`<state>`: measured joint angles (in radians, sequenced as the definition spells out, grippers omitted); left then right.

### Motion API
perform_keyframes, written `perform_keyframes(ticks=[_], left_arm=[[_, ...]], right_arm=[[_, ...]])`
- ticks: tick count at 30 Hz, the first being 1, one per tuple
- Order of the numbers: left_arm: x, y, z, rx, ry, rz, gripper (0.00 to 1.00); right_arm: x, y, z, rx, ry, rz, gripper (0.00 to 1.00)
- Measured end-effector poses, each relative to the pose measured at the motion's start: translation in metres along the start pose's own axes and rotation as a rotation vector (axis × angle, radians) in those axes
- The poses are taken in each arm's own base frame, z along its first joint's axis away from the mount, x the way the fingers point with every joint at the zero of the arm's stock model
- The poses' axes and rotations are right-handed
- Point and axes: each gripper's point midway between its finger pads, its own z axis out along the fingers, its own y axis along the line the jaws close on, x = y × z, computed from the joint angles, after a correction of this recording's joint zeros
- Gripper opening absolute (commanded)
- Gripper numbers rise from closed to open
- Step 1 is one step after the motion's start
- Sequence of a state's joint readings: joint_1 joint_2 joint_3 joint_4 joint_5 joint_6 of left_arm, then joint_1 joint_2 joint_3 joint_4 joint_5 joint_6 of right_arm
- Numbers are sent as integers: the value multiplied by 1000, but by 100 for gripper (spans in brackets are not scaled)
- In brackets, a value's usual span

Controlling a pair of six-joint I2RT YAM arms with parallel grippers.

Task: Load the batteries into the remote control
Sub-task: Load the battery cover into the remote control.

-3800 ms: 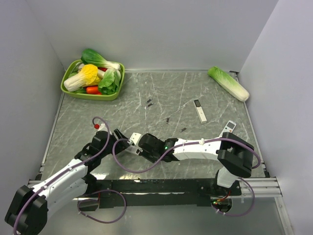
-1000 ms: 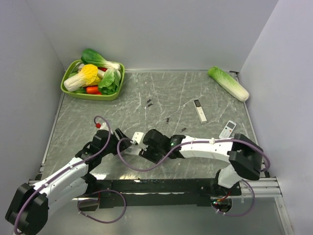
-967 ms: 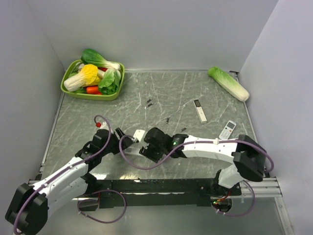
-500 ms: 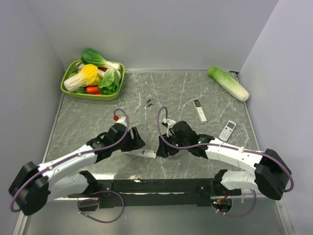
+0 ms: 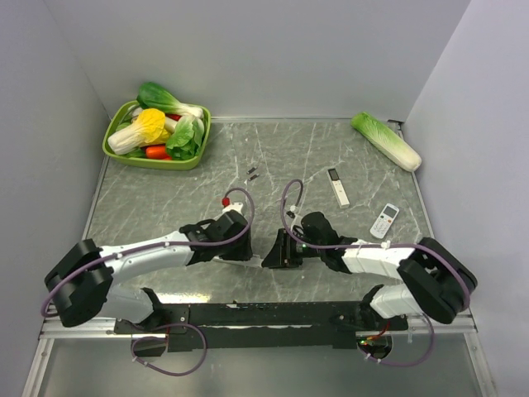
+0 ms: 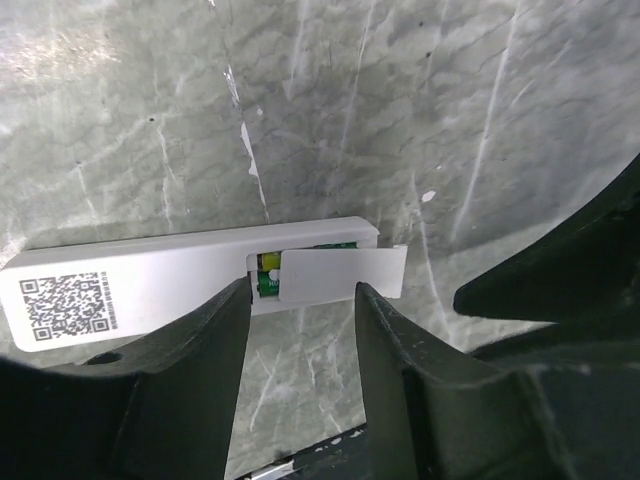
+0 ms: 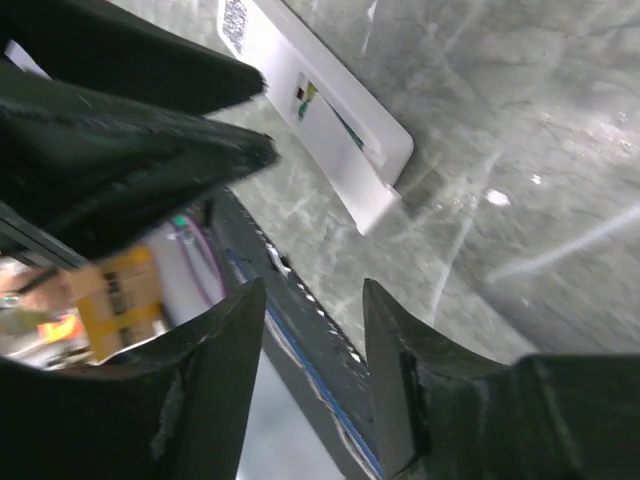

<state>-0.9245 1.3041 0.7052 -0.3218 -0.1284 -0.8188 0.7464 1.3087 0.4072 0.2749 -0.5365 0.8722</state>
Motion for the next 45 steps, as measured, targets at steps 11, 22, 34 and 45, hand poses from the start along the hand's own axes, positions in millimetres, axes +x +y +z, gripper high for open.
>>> perform_keyframes(ticks=[11, 22, 34, 45], left_arm=[[11, 2, 9, -53, 37, 52, 46], [16, 1, 15, -77, 62, 80, 35], [16, 5, 16, -105, 65, 104, 31], [16, 6, 16, -120, 63, 114, 28]], right_arm=[[-2, -10, 13, -51, 3, 125, 41], [-7, -18, 23, -68, 3, 188, 38], [-4, -25, 28, -66, 23, 210, 34], [-6, -24, 28, -74, 16, 203, 27]])
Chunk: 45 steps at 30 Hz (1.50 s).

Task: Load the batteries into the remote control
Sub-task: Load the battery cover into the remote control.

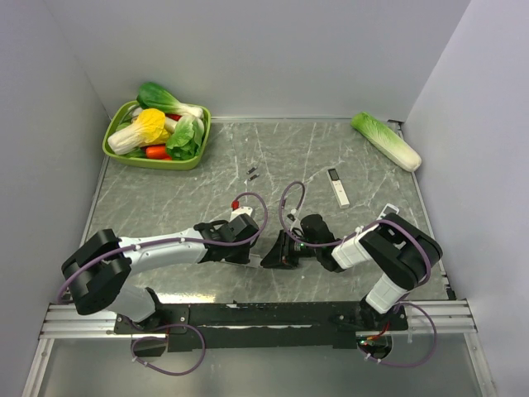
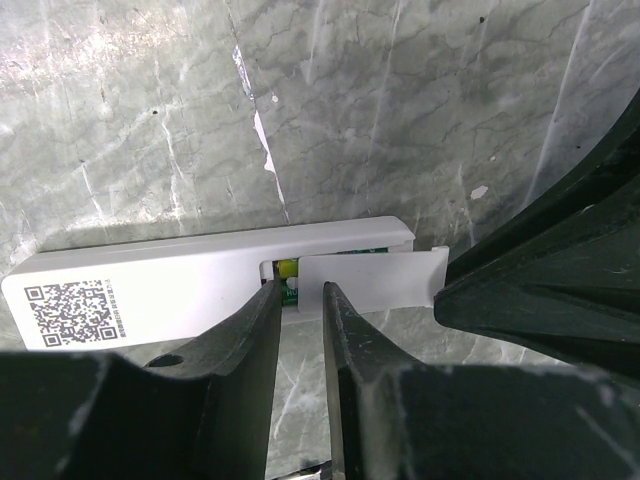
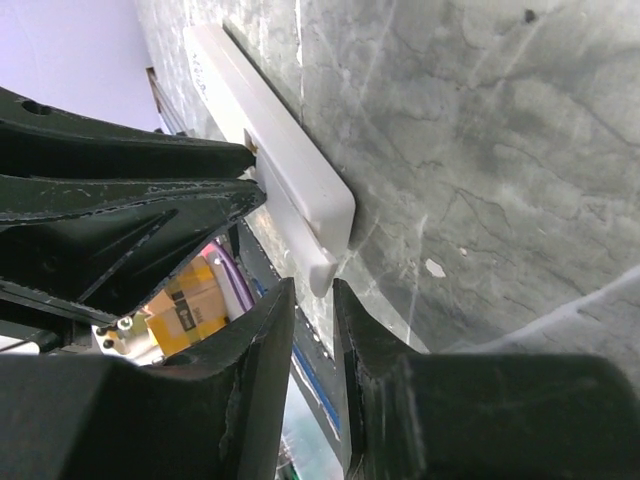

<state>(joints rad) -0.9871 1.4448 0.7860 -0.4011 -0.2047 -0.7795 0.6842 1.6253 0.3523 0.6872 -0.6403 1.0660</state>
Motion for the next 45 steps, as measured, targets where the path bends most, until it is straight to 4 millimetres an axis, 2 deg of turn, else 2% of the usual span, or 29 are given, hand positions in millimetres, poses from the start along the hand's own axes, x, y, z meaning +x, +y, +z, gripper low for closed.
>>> perform_keyframes(ticks=[6, 11, 31, 45], left_arm=[[0, 0, 0, -1, -2, 2, 28], [0, 0, 0, -1, -1, 2, 28], [0, 0, 0, -2, -2, 2, 27], [0, 0, 0, -15, -1, 5, 27]], right_arm=[[-1, 1, 0, -4, -2, -5, 15], [-1, 0, 1, -3, -2, -6, 11], [-5, -2, 3, 14, -7, -42, 13], [-12, -4, 3, 58, -28, -95, 20]])
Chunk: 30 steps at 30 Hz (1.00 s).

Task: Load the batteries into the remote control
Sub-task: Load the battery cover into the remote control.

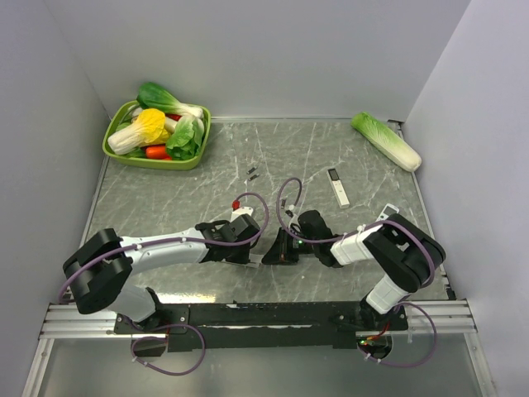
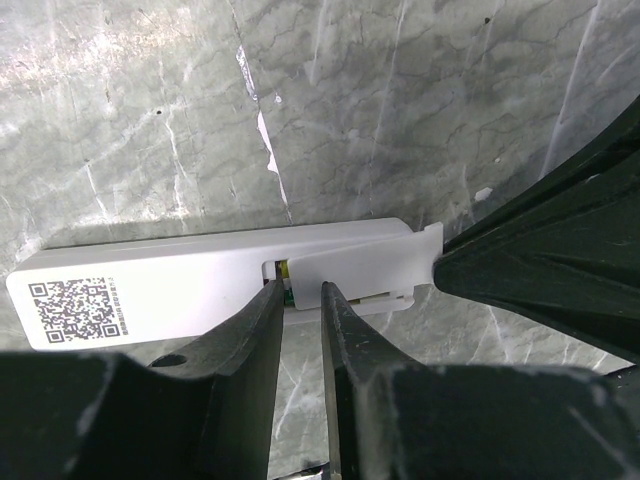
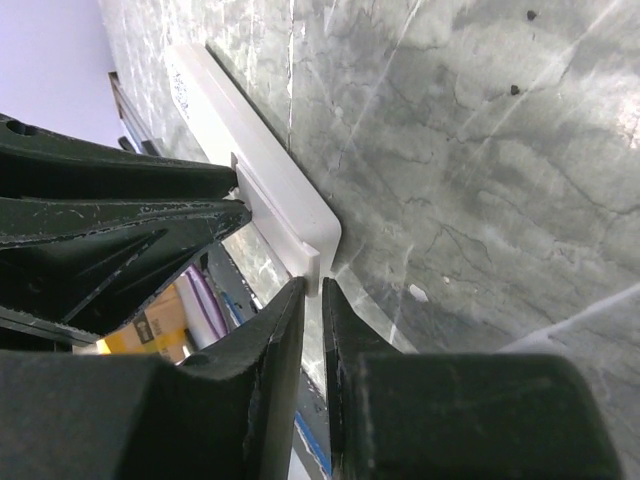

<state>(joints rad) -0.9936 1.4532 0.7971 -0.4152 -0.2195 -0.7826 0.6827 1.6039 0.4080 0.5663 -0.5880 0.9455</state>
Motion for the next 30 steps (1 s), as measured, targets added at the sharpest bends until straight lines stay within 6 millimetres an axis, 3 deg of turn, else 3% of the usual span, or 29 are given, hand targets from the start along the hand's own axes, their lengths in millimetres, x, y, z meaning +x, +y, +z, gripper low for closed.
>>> perform_keyframes(ticks=[18, 30], left_arm=[[0, 0, 0, -6, -1, 0, 27], [0, 0, 0, -10, -5, -5, 28]], right_arm=[[11, 6, 1, -5, 52, -14, 19], [12, 6, -1, 6, 49, -7, 42]])
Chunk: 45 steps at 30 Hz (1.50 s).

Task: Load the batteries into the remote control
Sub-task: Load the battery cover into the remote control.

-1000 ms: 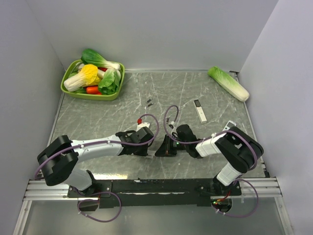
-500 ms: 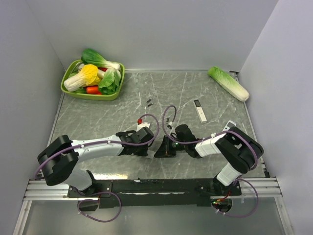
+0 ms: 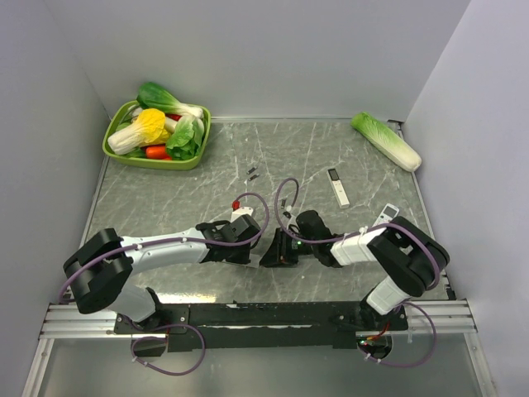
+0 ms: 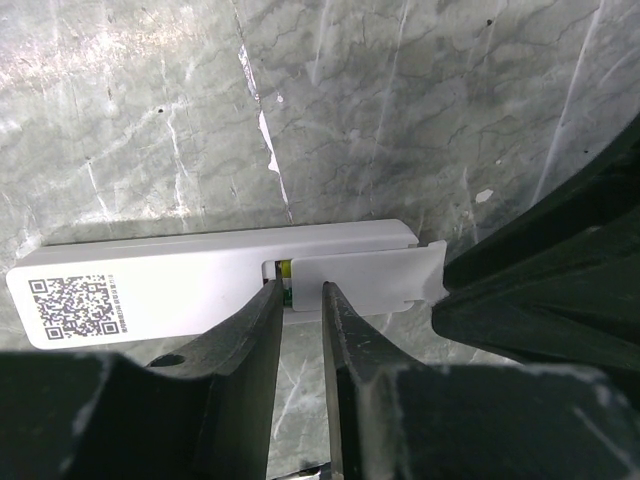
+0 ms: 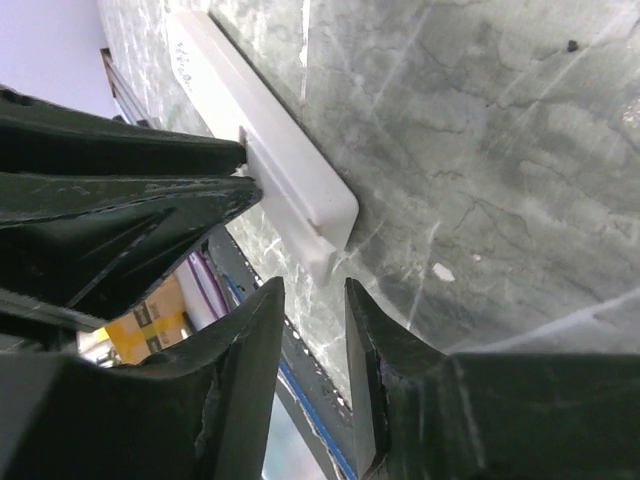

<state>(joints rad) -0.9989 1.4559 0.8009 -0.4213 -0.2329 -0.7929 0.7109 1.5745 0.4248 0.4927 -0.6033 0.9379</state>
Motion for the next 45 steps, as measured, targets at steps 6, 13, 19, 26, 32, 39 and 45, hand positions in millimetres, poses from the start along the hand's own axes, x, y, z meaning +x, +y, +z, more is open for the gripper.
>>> perform_keyframes(ticks=[6, 13, 19, 26, 32, 39, 45], left_arm=[[0, -1, 0, 0, -2, -10, 32], [-4, -3, -6, 11, -19, -26, 47], [-21, -7, -23, 43, -93, -66, 55], [-35, 2, -38, 51, -192, -126, 74], [-29, 25, -31, 1, -194, -166, 92], [-26, 33, -24, -28, -182, -169, 98], [-19, 36, -14, -58, -151, -151, 99]], right_arm=[[-6, 6, -7, 3, -37, -33, 45], [-7, -1, -10, 49, -52, -41, 46], [-9, -8, -12, 93, -68, -54, 48], [-16, -5, -11, 128, -82, -80, 52], [-24, 2, -8, 154, -94, -105, 54], [-24, 6, -6, 196, -91, -127, 54], [-22, 3, -7, 223, -84, -129, 54]])
